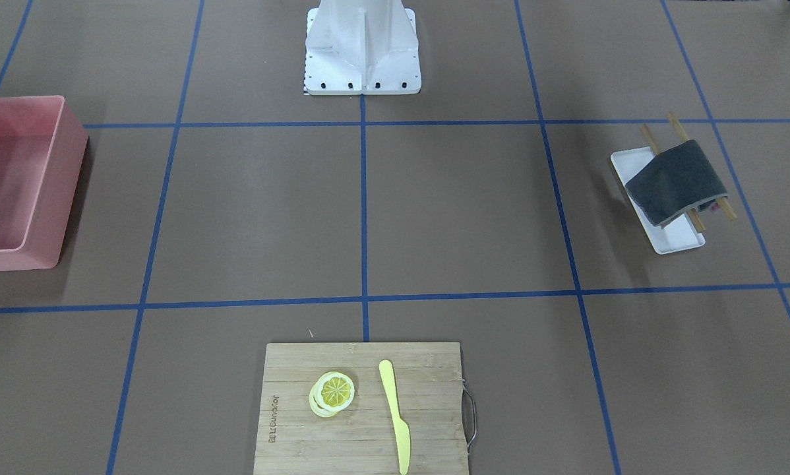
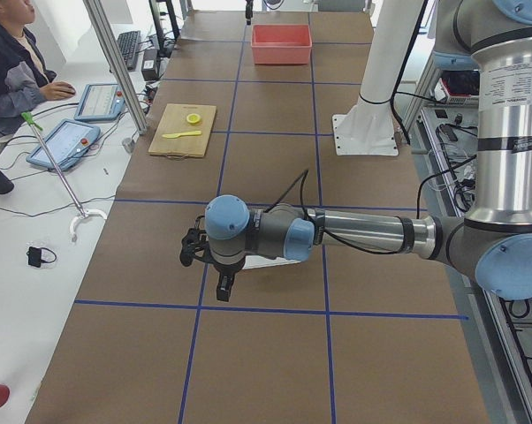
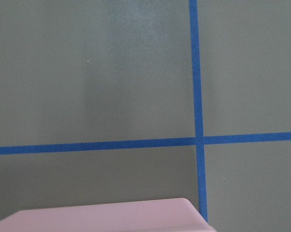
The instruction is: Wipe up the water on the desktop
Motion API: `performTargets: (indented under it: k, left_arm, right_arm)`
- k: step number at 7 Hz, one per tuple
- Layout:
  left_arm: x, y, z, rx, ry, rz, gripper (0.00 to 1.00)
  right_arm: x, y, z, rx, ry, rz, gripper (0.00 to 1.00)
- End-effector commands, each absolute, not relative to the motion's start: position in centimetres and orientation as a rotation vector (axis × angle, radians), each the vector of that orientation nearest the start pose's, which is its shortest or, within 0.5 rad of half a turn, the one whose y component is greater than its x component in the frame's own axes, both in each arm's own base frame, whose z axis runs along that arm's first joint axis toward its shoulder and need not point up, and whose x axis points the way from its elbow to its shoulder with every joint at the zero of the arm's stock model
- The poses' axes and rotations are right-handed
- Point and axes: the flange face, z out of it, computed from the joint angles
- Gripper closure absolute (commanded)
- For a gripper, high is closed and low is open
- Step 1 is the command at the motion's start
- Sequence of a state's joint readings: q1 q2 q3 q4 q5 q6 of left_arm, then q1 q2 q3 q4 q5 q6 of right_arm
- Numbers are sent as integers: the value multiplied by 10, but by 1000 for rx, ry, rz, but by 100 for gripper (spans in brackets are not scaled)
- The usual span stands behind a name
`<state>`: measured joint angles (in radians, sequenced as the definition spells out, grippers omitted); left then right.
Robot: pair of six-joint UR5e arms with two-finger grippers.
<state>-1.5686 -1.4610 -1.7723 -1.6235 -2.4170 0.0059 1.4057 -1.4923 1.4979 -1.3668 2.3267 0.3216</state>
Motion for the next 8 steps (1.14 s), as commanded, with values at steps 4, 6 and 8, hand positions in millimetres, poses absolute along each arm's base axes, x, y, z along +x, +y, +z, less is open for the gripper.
performTargets:
  k: [4,6,8]
  left_arm:
    - [-56,-423,602,116,851,61,2]
    - [-55,-423,602,111,851,59,2]
    - [-45,-426,580,75,883,-45,2]
  right_arm:
    - [-19,-523,648,66,-783,56,0]
    - [-17,-511,652,123,-804,23,0]
    - [-26,-523,621,129,-886,5,0]
